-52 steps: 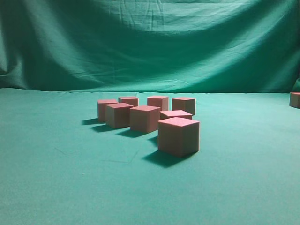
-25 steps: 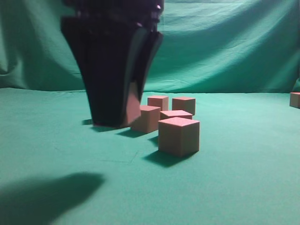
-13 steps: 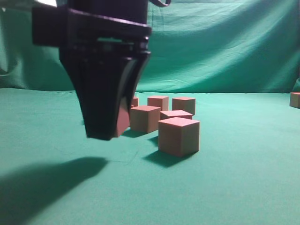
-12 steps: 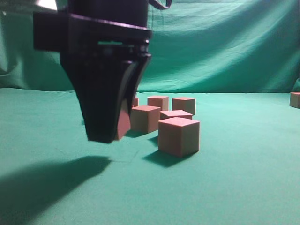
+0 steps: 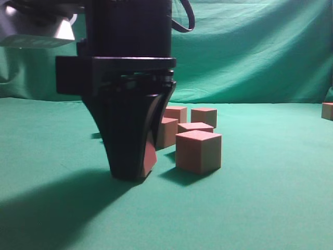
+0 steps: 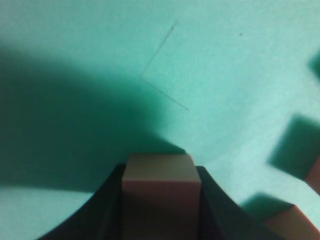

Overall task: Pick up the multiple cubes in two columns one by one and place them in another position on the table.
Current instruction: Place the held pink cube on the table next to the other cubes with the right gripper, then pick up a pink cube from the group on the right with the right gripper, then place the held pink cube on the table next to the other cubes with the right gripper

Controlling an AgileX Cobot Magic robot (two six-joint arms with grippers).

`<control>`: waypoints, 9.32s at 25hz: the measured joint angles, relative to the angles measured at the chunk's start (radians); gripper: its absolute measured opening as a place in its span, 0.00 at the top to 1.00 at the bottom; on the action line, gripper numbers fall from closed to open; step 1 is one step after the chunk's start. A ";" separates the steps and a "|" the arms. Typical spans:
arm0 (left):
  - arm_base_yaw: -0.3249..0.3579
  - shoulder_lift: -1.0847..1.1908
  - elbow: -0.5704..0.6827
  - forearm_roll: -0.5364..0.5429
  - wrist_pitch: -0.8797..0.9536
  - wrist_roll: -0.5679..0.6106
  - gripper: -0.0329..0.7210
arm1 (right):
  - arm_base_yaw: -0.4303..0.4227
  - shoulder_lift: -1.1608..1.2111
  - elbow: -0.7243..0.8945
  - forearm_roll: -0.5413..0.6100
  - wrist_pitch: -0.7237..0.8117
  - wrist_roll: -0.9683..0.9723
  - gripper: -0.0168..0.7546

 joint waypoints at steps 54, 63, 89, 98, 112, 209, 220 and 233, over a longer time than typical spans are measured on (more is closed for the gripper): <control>0.000 0.000 0.000 0.000 0.000 0.000 0.96 | -0.684 -0.565 -0.244 -0.082 0.276 0.352 0.24; 0.000 0.000 0.000 0.000 0.000 0.000 0.96 | -0.973 -0.463 -0.023 0.084 0.117 0.351 0.24; 0.000 0.000 0.000 0.000 0.000 0.000 0.96 | -1.064 0.165 -0.403 0.116 0.028 0.323 0.24; 0.000 0.000 0.000 0.000 0.000 0.000 0.96 | -1.064 0.244 -0.419 0.165 -0.041 0.248 0.31; 0.000 0.000 0.000 0.000 0.000 0.000 0.96 | -1.064 0.209 -0.438 0.188 -0.011 0.244 0.64; 0.000 0.000 0.000 0.000 0.000 0.000 0.96 | 0.022 0.129 -0.233 0.042 0.070 0.534 0.64; 0.000 0.000 0.000 0.000 0.000 0.000 0.96 | 0.022 0.136 -0.233 0.042 0.074 0.511 0.37; 0.000 0.000 0.000 0.000 0.000 0.000 0.96 | 0.022 -0.075 -0.413 -0.047 0.177 0.509 0.49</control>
